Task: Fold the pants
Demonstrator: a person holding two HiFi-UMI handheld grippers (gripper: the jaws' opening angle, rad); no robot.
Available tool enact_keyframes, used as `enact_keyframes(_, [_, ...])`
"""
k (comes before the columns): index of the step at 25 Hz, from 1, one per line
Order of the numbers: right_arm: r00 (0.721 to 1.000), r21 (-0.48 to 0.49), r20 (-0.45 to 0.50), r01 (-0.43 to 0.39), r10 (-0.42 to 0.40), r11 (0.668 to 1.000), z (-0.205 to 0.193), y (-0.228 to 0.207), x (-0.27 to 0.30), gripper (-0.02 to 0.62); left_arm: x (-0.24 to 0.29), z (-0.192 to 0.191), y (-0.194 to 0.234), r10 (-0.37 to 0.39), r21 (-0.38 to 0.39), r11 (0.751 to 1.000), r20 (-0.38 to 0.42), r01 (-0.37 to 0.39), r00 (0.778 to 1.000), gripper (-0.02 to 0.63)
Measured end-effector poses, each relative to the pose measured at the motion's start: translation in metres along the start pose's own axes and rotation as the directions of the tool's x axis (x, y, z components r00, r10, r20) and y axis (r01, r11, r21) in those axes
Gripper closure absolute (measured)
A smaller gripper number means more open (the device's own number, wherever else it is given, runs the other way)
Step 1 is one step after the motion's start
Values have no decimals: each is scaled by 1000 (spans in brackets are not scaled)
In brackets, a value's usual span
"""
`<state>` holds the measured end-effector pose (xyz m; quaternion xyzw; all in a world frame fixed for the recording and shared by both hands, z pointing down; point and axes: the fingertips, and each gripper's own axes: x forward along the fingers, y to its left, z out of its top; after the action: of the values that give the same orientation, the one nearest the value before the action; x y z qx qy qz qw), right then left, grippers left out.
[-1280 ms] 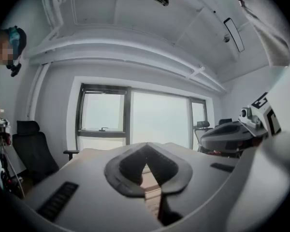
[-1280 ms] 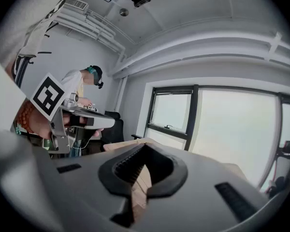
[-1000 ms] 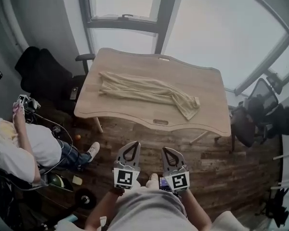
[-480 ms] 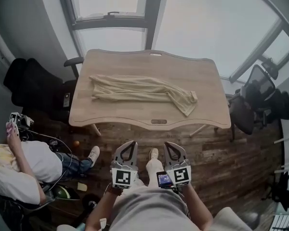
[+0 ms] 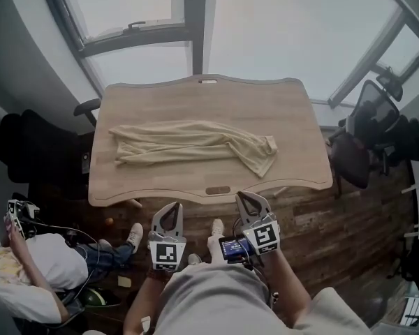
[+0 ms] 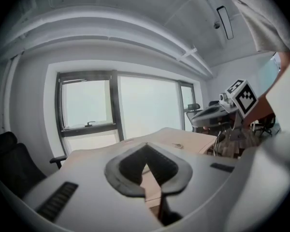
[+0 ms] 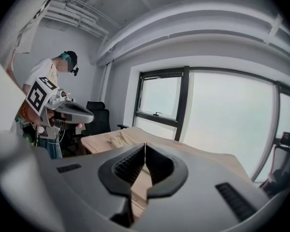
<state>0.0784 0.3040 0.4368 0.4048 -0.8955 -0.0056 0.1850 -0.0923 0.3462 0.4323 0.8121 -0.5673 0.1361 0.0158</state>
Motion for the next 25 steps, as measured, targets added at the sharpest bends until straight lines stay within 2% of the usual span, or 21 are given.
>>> enact_keyframes(4, [999, 9, -37, -27, 27, 1000, -16, -46, 18, 591, 39, -3, -3, 2, 19, 1000, -60, -1, 998, 600])
enact_keyframes(12, [990, -27, -101, -105, 101, 994, -64, -109, 67, 591, 112, 3, -10, -25, 36, 999, -42, 27, 999, 600])
enact_keyframes(15, [983, -35, -155, -104, 97, 994, -82, -122, 79, 591, 136, 5, -9, -64, -10, 998, -44, 64, 997, 600])
enact_keyframes(18, [976, -7, -205, -70, 67, 998, -100, -142, 86, 589, 166, 2, -10, -121, 18, 992, -38, 122, 992, 600])
enact_keyframes(21, [960, 5, -272, -62, 61, 998, -120, -157, 95, 589, 196, -2, -5, -174, 16, 985, -50, 175, 984, 600])
enact_keyframes(25, [915, -5, -388, -120, 108, 993, -154, -163, 97, 588, 224, -16, 6, -236, 26, 971, -82, 239, 968, 600])
